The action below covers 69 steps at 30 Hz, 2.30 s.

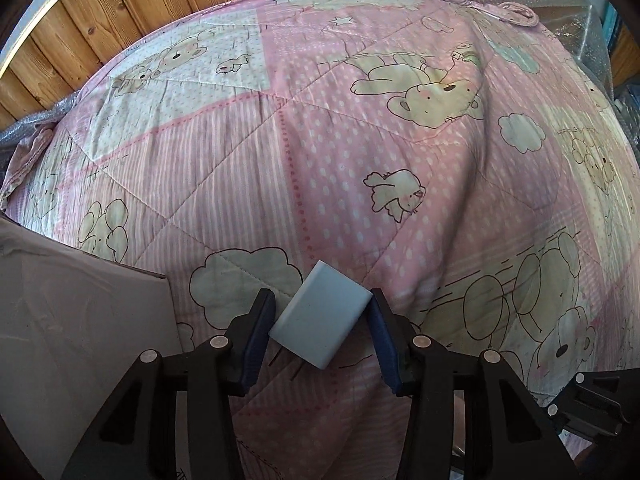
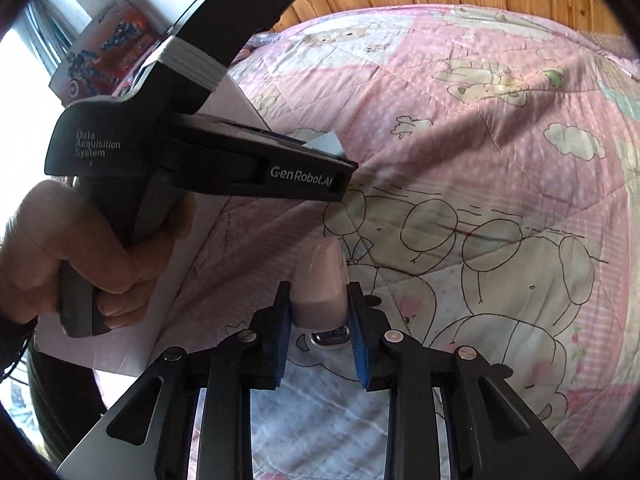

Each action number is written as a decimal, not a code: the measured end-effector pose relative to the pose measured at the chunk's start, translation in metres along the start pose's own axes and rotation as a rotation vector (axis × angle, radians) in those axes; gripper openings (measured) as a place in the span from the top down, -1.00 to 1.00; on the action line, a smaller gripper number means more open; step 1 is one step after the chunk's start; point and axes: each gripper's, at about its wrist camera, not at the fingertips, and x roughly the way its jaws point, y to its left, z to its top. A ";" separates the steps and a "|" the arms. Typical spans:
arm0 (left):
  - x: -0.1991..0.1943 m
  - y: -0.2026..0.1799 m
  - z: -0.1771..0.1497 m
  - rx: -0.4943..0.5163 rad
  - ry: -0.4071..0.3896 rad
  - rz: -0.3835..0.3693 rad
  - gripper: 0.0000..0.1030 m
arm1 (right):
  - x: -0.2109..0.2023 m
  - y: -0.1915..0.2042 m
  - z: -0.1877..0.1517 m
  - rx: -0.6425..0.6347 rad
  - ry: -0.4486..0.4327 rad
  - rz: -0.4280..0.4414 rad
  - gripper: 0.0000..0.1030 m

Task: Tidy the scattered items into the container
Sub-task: 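Grasp the white charger with left gripper while right grasps the pink stapler, then carry the white charger and pink stapler over the box with both grippers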

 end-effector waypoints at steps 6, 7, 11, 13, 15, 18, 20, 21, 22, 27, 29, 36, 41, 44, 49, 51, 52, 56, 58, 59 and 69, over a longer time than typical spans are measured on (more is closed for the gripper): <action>-0.020 -0.001 -0.010 -0.027 -0.023 0.016 0.07 | -0.018 -0.006 0.000 0.065 -0.019 -0.008 0.47; -0.024 -0.001 -0.012 -0.031 -0.029 0.020 0.07 | -0.020 -0.006 -0.002 0.074 -0.019 -0.015 0.47; -0.042 -0.004 -0.021 -0.057 -0.051 0.026 0.07 | -0.031 -0.001 -0.009 0.084 -0.029 -0.032 0.47; -0.052 -0.009 -0.028 -0.057 -0.058 0.021 0.07 | -0.038 0.004 -0.014 0.086 -0.040 -0.035 0.47; -0.060 -0.012 -0.035 -0.060 -0.066 0.012 0.07 | -0.045 0.008 -0.018 0.089 -0.053 -0.035 0.47; -0.071 -0.021 -0.050 -0.063 -0.077 -0.004 0.07 | -0.056 0.010 -0.024 0.093 -0.073 -0.044 0.47; -0.070 -0.029 -0.047 -0.066 -0.082 -0.015 0.07 | -0.061 0.014 -0.031 0.096 -0.081 -0.055 0.47; -0.074 -0.030 -0.050 -0.068 -0.087 -0.018 0.07 | -0.063 0.015 -0.032 0.096 -0.086 -0.062 0.47; -0.077 -0.031 -0.052 -0.070 -0.092 -0.022 0.07 | -0.066 0.017 -0.034 0.096 -0.091 -0.068 0.47; -0.100 -0.032 -0.071 -0.087 -0.119 -0.041 0.07 | -0.071 0.028 -0.038 0.111 -0.110 -0.085 0.47; -0.110 -0.032 -0.081 -0.090 -0.131 -0.050 0.07 | -0.073 0.033 -0.043 0.113 -0.114 -0.087 0.47; -0.131 -0.032 -0.109 -0.123 -0.161 -0.091 0.07 | -0.076 0.058 -0.067 0.092 -0.109 -0.105 0.47; -0.149 -0.031 -0.129 -0.142 -0.191 -0.117 0.07 | -0.074 0.075 -0.079 0.074 -0.102 -0.115 0.47; -0.160 -0.031 -0.139 -0.147 -0.211 -0.133 0.07 | -0.074 0.083 -0.085 0.062 -0.100 -0.125 0.47; -0.177 -0.032 -0.156 -0.149 -0.242 -0.154 0.07 | -0.080 0.093 -0.092 0.058 -0.115 -0.142 0.47; -0.184 -0.033 -0.162 -0.146 -0.253 -0.156 0.07 | -0.083 0.097 -0.094 0.050 -0.121 -0.154 0.47; -0.186 -0.033 -0.165 -0.147 -0.258 -0.155 0.07 | -0.085 0.100 -0.095 0.043 -0.126 -0.160 0.47; -0.195 -0.032 -0.180 -0.156 -0.275 -0.165 0.07 | -0.094 0.109 -0.100 0.034 -0.147 -0.173 0.47; -0.200 -0.031 -0.186 -0.156 -0.288 -0.165 0.07 | -0.097 0.114 -0.103 0.035 -0.153 -0.169 0.47; -0.203 -0.030 -0.189 -0.158 -0.294 -0.163 0.07 | -0.098 0.116 -0.104 0.035 -0.154 -0.168 0.47; -0.225 -0.012 -0.211 -0.192 -0.344 -0.175 0.07 | -0.112 0.143 -0.114 0.023 -0.175 -0.153 0.47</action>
